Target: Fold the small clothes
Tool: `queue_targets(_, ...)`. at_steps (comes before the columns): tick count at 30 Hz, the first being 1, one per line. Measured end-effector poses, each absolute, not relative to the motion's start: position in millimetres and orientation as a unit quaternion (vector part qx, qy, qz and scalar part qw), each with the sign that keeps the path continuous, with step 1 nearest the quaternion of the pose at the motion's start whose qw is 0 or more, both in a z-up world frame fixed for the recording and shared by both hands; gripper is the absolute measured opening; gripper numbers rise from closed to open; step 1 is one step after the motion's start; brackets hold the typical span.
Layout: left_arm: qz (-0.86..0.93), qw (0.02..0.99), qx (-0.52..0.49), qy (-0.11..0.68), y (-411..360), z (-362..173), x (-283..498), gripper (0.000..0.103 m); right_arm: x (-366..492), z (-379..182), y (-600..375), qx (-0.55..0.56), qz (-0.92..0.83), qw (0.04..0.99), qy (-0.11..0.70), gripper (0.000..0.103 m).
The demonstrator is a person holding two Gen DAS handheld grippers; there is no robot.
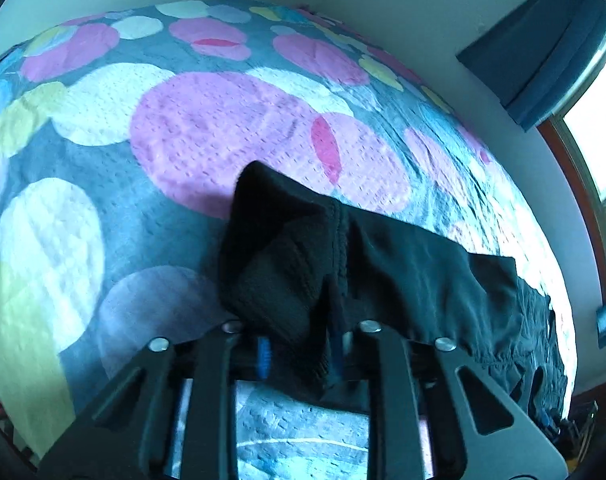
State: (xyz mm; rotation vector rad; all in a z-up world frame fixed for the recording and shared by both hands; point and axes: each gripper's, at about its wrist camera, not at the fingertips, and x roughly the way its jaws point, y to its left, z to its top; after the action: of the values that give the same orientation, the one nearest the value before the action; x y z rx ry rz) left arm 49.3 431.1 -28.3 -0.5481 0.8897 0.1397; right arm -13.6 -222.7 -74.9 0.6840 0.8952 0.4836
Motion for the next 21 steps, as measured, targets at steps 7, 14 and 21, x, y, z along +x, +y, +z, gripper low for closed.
queue_targets(7, 0.093, 0.874, -0.237, 0.415, 428, -8, 45, 0.018, -13, -75, -223, 0.322, 0.227, 0.818, 0.419, 0.055)
queue_targets(14, 0.127, 0.921, -0.063, 0.364, 347, 60, 48, 0.016, -12, -75, -224, 0.322, 0.228, 0.818, 0.419, 0.055)
queue_targets(21, 0.029, 0.952, -0.008, 0.305, 232, 145, 55, 0.016, -11, -75, -226, 0.322, 0.229, 0.818, 0.418, 0.055)
